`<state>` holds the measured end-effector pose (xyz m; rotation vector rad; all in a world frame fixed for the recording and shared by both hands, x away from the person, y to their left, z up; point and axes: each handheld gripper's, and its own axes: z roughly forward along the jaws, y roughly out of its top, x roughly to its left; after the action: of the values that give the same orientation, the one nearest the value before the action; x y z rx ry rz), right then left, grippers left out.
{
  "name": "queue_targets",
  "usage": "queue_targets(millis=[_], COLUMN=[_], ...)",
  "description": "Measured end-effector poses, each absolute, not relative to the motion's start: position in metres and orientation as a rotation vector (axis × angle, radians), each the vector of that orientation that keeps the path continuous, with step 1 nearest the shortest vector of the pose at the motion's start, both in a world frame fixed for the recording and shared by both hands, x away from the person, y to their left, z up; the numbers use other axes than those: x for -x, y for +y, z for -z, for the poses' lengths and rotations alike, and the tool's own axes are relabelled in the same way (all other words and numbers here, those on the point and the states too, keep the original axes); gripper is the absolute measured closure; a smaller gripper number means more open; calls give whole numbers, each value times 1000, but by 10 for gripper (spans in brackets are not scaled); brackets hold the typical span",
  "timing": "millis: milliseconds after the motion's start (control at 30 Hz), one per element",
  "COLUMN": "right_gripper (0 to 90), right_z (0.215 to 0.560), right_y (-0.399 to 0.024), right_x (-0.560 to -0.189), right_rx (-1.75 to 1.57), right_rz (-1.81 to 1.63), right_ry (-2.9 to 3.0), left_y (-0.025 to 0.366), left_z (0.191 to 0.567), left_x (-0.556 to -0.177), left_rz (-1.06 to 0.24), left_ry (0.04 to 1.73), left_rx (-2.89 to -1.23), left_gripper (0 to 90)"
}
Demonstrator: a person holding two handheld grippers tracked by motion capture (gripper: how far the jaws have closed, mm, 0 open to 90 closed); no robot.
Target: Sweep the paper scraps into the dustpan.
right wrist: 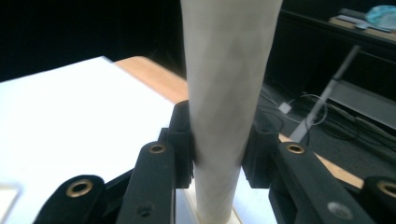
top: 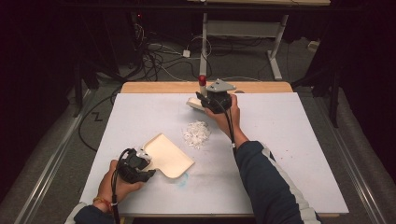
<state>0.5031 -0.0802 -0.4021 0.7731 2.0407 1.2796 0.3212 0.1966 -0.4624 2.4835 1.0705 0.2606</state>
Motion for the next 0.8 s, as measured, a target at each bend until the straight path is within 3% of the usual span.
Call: queue_targets(millis=[800], right_gripper=[688], right_z=[407], right_y=[-61], right_x=[-436], right_rx=[-725], right_rz=[-1307], right_ry=[2119], left_y=[186], left_z=[465], left_x=[-328], left_rz=[-251], left_ry=[1103], left_rx=[-2483], left_gripper=[637])
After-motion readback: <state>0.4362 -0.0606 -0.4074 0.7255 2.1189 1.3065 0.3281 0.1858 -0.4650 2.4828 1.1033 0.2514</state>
